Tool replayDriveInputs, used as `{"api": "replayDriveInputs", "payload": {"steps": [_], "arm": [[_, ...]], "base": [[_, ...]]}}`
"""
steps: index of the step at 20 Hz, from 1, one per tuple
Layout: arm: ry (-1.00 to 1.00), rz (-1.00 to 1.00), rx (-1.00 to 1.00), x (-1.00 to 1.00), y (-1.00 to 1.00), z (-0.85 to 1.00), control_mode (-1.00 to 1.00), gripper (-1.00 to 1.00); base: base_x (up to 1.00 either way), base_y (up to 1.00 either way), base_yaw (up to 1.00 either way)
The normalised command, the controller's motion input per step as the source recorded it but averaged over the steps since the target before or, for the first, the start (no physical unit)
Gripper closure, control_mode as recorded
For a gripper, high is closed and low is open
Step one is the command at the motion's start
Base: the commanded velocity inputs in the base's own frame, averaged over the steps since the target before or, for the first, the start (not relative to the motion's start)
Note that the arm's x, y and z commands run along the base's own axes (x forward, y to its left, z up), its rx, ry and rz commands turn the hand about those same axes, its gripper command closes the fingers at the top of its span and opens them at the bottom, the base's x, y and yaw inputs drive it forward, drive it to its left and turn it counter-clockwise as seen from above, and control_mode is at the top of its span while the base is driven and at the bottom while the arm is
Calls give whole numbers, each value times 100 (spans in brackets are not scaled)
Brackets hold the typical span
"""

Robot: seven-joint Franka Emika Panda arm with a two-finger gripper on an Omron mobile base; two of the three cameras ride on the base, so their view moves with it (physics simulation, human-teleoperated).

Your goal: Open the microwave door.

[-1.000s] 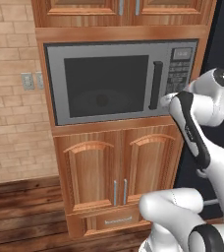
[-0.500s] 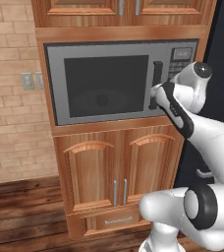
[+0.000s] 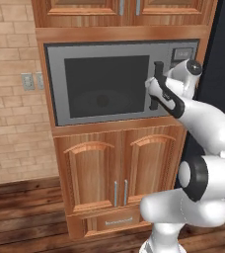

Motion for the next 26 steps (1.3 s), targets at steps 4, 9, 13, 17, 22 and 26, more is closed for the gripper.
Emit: {"api": "replayDriveInputs", "payload": {"steps": [4, 9, 13, 17, 22, 26], "arm": [[-20, 0, 4, 42, 0, -2, -100, -100], [-14, 0, 4, 49, 0, -5, -100, -100], [0, 0, 0, 65, 0, 0, -100, 100], [0, 0, 0, 31, 0, 0, -100, 100], [0, 0, 0, 0, 0, 0, -100, 100], [-5, 0, 0, -49, 0, 2, -100, 100]], "base": [[0, 0, 0], [0, 0, 0], [0, 0, 0], [0, 0, 0], [0, 0, 0], [0, 0, 0]]}}
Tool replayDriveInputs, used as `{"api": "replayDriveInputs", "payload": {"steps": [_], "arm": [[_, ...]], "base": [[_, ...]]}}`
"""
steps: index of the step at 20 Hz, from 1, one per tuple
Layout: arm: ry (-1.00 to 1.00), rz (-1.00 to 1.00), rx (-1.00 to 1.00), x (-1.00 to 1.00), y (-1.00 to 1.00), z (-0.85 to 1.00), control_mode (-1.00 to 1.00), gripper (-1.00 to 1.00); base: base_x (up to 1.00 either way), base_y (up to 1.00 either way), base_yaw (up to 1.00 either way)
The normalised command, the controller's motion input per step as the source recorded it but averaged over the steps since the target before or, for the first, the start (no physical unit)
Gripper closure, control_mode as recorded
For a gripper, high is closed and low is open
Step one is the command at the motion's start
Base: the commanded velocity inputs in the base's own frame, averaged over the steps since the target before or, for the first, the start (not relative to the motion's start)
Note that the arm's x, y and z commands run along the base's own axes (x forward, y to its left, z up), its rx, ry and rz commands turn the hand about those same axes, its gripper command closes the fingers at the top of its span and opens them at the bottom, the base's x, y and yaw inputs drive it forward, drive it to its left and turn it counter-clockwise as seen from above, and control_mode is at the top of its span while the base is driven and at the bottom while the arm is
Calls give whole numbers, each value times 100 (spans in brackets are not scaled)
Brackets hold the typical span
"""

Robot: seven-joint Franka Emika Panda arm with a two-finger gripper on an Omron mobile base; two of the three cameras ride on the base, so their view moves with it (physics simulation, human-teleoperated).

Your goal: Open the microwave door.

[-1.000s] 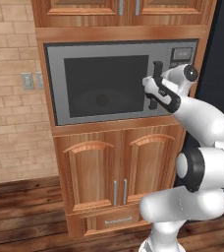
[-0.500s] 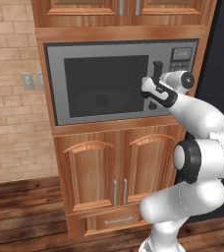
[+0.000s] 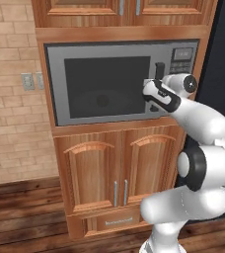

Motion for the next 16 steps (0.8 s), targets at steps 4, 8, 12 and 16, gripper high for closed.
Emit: {"api": "replayDriveInputs", "payload": {"steps": [4, 8, 12, 16], "arm": [[-5, 1, 0, -96, 0, 17, -100, 100], [-7, 1, 0, -100, 0, 29, -100, 100], [-6, 0, 0, -100, 5, 44, -100, 100], [-5, 0, 0, -100, 29, 55, -100, 100]], "base": [[0, 0, 0], [0, 0, 0], [0, 0, 0], [0, 0, 0]]}}
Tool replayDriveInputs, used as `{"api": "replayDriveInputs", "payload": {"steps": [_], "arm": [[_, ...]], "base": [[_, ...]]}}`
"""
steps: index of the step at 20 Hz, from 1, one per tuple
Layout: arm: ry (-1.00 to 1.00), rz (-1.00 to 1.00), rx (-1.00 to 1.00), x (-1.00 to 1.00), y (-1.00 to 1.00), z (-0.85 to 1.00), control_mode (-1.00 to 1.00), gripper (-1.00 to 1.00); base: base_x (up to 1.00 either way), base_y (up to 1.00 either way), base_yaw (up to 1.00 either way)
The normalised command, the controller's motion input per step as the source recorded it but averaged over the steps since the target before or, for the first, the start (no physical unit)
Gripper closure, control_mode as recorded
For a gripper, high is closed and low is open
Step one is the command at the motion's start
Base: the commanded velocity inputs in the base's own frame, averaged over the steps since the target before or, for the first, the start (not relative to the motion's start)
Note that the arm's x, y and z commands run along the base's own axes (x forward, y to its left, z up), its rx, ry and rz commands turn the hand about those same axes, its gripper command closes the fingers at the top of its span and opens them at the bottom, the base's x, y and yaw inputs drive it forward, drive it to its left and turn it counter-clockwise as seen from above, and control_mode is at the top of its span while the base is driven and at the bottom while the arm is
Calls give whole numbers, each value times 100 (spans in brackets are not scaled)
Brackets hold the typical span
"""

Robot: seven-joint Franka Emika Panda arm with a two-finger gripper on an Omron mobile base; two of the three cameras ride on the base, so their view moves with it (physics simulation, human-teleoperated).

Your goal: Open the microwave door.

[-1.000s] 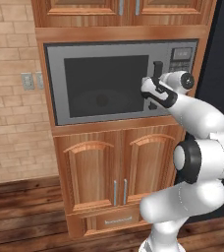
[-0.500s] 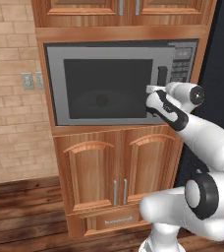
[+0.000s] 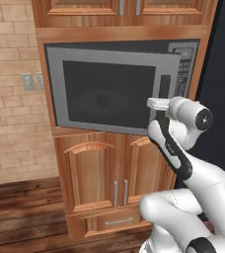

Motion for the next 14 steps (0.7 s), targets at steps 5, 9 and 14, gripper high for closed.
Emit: {"api": "replayDriveInputs", "payload": {"steps": [5, 9, 14], "arm": [[-7, 0, -4, -100, 48, 62, -100, 100], [-6, 0, -10, -100, 67, 59, -100, 100], [-2, -1, -18, -89, 85, 51, -100, -100]], "base": [[0, 0, 0], [0, 0, 0], [0, 0, 0]]}}
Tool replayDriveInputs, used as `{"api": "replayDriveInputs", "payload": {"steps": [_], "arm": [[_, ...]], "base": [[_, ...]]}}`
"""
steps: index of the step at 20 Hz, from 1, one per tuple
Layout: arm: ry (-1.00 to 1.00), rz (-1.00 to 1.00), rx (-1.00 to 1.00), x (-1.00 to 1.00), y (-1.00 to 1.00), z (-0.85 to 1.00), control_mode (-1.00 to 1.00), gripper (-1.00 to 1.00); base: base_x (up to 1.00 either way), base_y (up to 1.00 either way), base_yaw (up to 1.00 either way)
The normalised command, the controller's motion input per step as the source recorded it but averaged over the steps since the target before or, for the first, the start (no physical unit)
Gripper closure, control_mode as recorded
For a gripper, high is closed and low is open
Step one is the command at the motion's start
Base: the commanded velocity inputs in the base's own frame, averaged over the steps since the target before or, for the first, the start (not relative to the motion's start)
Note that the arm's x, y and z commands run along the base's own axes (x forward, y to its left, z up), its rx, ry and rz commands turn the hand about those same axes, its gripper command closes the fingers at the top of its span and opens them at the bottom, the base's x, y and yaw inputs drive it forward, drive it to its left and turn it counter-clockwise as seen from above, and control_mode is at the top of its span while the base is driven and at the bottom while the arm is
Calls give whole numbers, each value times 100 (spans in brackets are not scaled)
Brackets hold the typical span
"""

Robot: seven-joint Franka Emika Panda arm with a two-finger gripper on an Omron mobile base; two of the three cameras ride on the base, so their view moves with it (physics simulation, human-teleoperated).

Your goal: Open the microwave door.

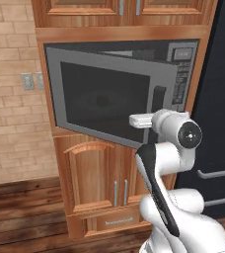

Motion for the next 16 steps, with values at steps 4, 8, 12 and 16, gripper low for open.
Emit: {"api": "replayDriveInputs", "payload": {"steps": [4, 8, 12, 16], "arm": [[-12, -1, -12, -76, 37, 24, -100, -100], [-18, 1, -2, -100, -2, 0, -100, -100], [-8, -1, 0, -100, -35, 0, -100, -100], [0, 0, 4, -89, -75, 2, -100, -100]], "base": [[0, 0, 0], [0, 0, 0], [0, 0, 0], [0, 0, 0]]}}
